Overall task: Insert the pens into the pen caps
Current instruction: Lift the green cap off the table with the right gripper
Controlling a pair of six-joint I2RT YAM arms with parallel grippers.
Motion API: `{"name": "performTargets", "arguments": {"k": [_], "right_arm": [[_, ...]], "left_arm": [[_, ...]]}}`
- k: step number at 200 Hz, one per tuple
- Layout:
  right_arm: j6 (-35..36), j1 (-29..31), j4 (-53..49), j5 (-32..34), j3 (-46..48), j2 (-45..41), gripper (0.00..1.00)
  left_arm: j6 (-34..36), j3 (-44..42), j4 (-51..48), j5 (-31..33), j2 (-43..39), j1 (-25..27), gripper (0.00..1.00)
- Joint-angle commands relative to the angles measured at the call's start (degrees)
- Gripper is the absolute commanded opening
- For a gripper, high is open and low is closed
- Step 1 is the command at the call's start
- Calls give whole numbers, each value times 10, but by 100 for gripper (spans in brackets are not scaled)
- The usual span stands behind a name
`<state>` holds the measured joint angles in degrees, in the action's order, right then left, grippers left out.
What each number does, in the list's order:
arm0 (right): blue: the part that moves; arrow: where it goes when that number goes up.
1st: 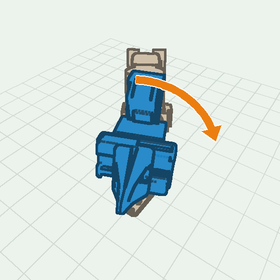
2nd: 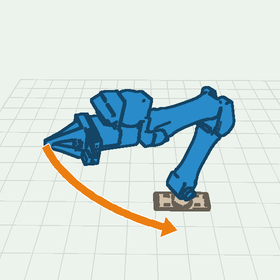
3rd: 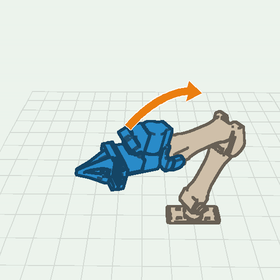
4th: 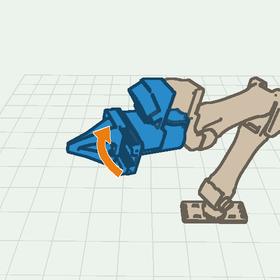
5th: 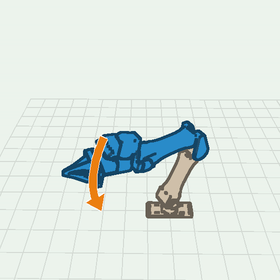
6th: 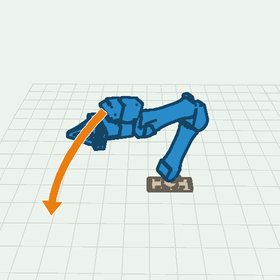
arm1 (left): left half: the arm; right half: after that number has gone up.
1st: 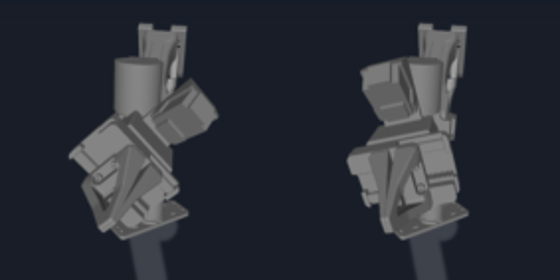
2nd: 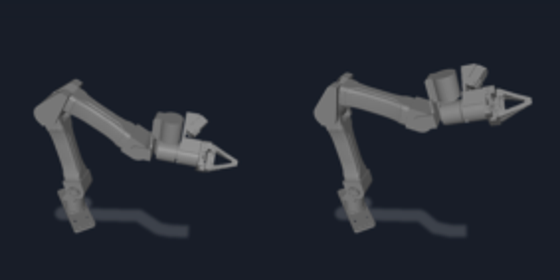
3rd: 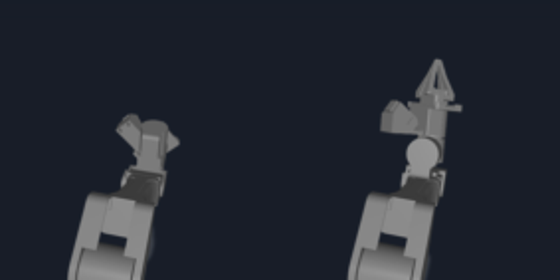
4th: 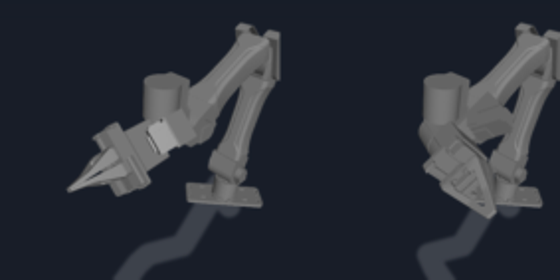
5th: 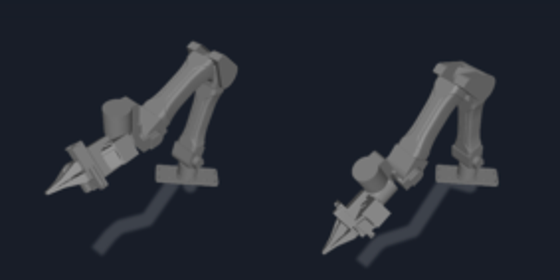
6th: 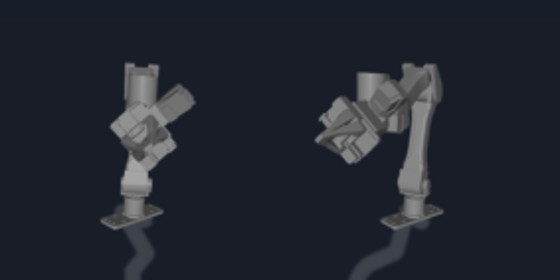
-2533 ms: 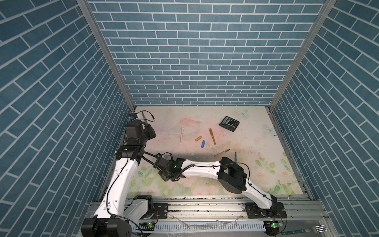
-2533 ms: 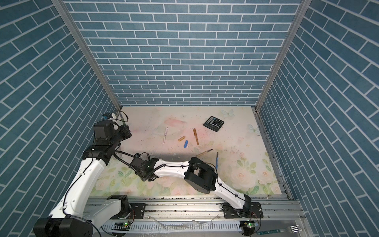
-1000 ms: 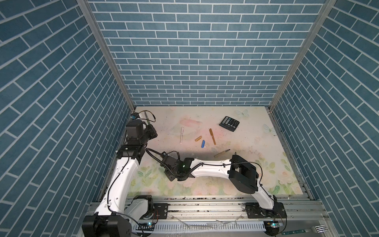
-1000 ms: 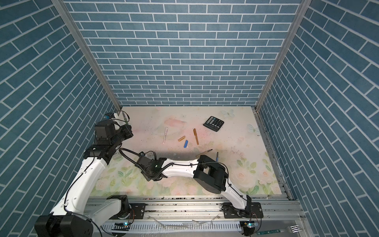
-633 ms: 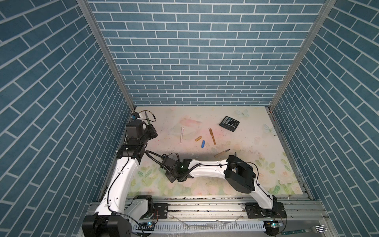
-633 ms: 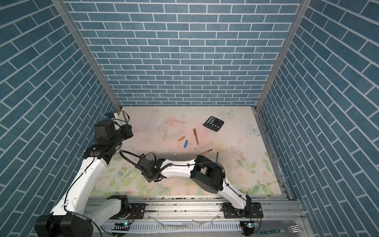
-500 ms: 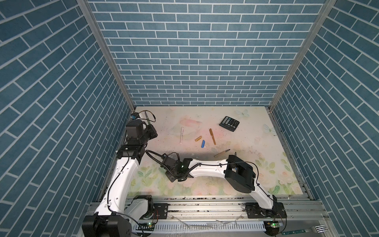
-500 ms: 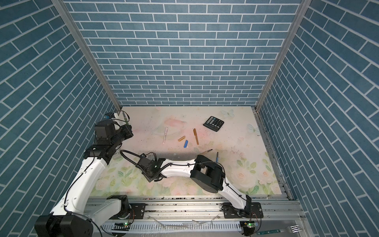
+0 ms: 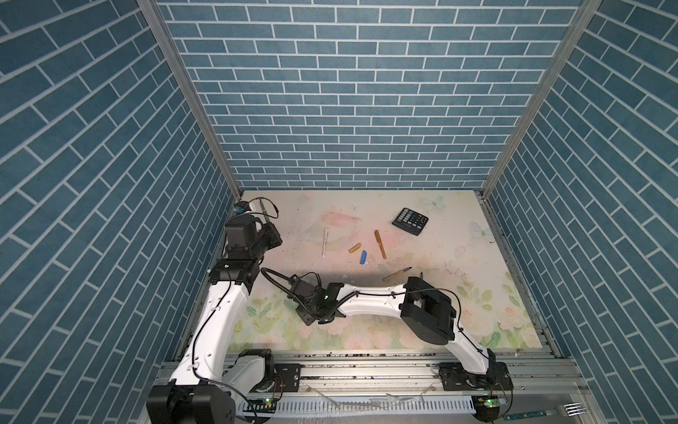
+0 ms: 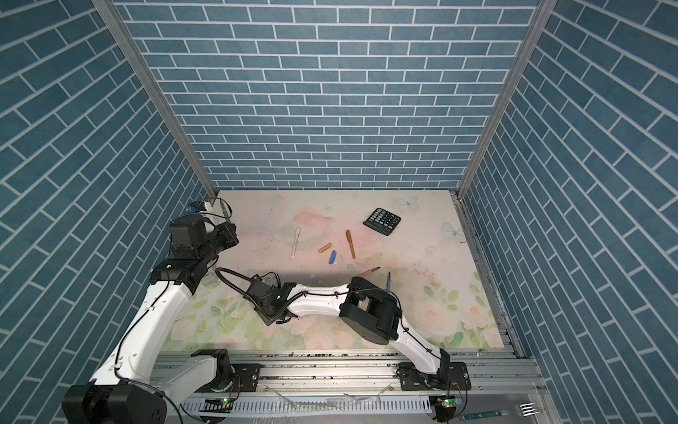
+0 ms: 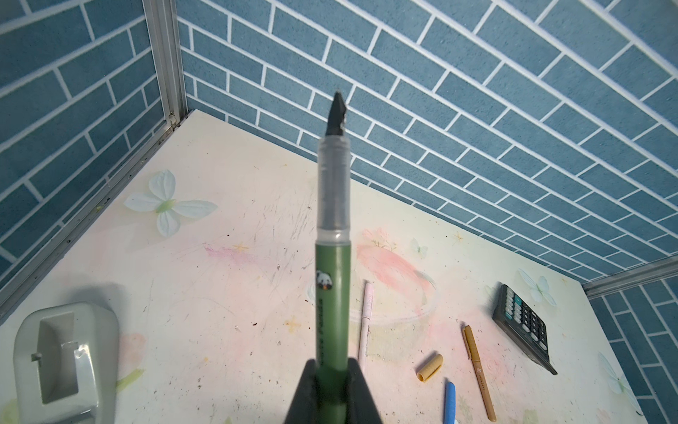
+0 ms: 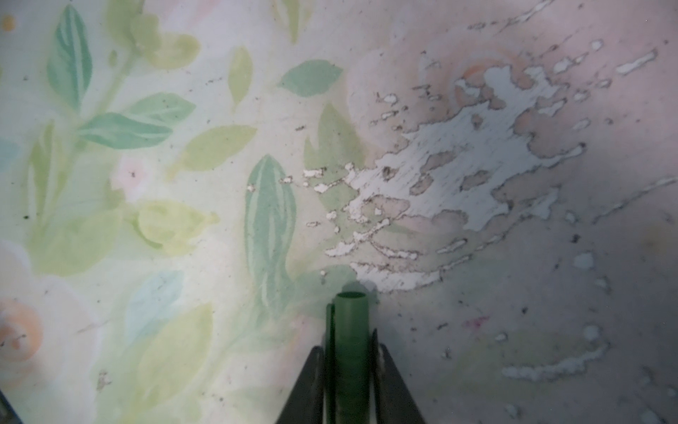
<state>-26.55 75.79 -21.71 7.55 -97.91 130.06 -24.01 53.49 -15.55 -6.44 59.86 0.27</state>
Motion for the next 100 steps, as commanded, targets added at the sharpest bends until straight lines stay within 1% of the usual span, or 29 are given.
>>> {"name": "performTargets", "arguments": {"k": [1,33,82,100], "right_arm": [[3,-2,5,15,32,-22,24],[-9,-11,44,46,92,-83,22],[-23,-40,64,58,153,-115,20],[-28,-52,71,61,188,-132,20]], "left_arm": [[0,-7,10,-6,5,-3,0],[0,-8,17,-15,6,-3,0],[-3,-11,30,-35,10,-4,0],[-3,-11,32,-42,13,-3,0]]}}
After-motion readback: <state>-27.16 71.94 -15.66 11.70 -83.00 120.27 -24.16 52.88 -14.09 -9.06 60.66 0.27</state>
